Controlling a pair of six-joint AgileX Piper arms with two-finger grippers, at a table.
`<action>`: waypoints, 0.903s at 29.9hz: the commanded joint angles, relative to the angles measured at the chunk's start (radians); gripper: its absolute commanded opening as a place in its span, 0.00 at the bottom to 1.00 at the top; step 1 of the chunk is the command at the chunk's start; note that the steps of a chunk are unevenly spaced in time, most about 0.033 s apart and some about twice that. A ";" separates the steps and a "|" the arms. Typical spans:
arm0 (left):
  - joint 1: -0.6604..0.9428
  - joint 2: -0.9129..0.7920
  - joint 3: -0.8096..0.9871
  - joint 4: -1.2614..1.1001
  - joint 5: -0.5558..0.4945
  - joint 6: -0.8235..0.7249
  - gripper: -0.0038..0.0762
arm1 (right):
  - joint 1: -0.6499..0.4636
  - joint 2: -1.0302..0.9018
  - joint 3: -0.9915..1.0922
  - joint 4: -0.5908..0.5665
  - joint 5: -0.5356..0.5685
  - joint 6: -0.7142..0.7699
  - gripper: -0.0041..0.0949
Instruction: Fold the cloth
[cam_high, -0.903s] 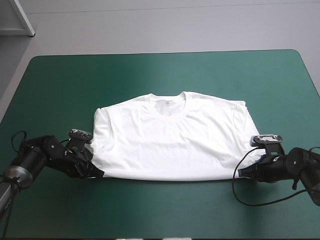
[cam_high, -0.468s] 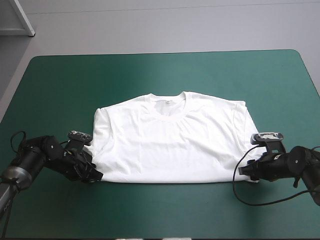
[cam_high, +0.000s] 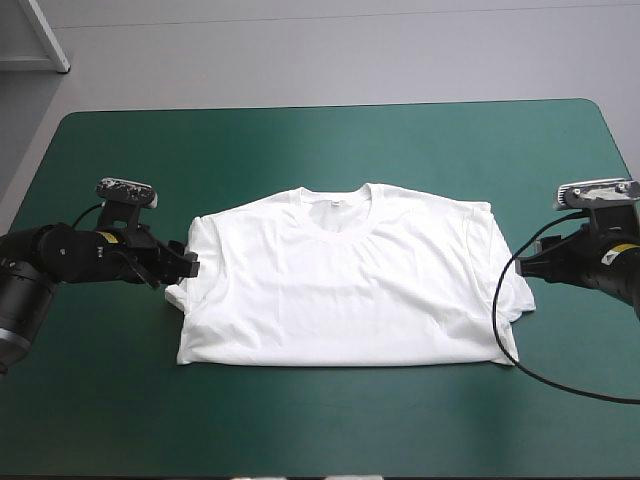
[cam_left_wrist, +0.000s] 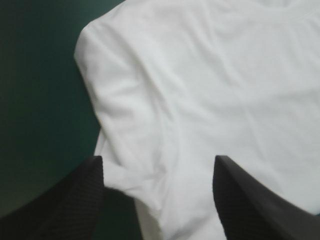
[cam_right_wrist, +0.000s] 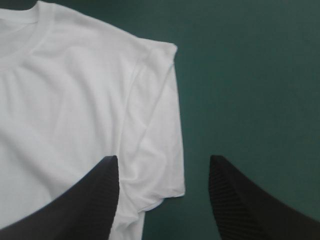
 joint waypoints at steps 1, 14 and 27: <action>-0.003 -0.021 -0.038 -0.164 -0.013 0.073 0.63 | -0.016 0.007 -0.034 -0.075 -0.020 0.055 0.54; -0.003 -0.014 -0.025 -0.231 -0.010 0.162 0.63 | -0.135 0.264 0.035 0.078 -0.044 -0.056 0.52; -0.003 -0.014 -0.025 -0.221 -0.010 0.162 0.63 | -0.135 0.527 0.035 0.141 -0.064 -0.103 0.50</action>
